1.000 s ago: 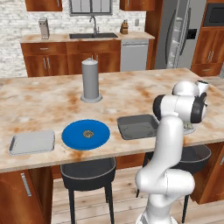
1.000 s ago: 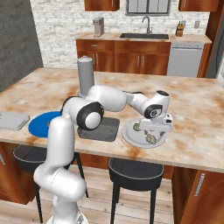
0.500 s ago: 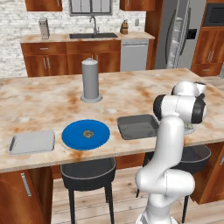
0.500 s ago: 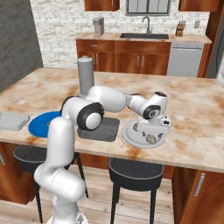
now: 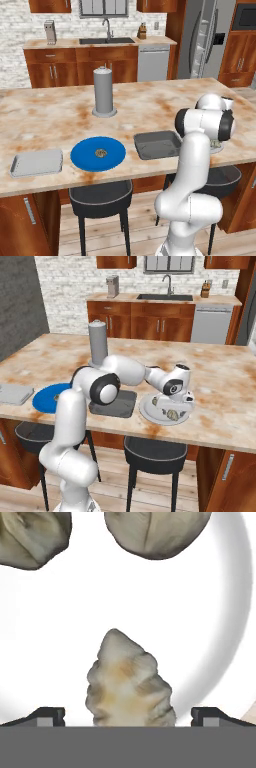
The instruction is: Place two dumplings into each of the tupperware containers and then place the containers in the fridge.
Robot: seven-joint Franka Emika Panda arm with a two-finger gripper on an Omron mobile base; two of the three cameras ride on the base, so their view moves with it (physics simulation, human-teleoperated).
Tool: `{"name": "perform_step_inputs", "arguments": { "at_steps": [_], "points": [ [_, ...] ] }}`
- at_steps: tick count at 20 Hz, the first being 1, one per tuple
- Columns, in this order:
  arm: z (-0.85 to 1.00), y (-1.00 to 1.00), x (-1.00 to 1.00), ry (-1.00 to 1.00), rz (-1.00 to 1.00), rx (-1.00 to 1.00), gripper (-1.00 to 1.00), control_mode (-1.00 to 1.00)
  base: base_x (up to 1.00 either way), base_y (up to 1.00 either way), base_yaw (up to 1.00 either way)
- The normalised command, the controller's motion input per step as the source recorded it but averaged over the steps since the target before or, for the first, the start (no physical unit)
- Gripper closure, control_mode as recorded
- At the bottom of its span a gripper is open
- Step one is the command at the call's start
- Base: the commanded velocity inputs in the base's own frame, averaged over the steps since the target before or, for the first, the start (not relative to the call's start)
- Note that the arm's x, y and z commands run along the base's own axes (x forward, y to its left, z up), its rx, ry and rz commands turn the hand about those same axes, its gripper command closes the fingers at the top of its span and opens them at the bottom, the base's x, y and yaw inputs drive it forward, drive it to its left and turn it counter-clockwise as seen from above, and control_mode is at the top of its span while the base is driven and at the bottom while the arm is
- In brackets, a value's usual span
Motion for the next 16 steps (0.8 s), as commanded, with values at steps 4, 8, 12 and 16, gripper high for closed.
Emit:
{"name": "perform_step_inputs", "arguments": {
  "at_steps": [4, 8, 12, 16],
  "points": [
    [-0.13, 0.0, 0.01, 0.04, 0.0, 0.0, -1.0, -1.0, 0.0, 0.0, 0.0],
    [-0.08, 0.0, 0.0, 0.02, 0.0, 0.0, 1.0, -1.0, 0.0, 0.0, 0.0],
    [0.0, 0.0, 0.0, 0.0, 0.0, 0.0, 1.0, -1.0, 0.0, 0.0, 0.0],
    [0.0, 0.0, 0.0, 0.0, 0.0, 0.0, 1.0, -1.0, 0.0, 0.0, 0.0]
  ]
}}
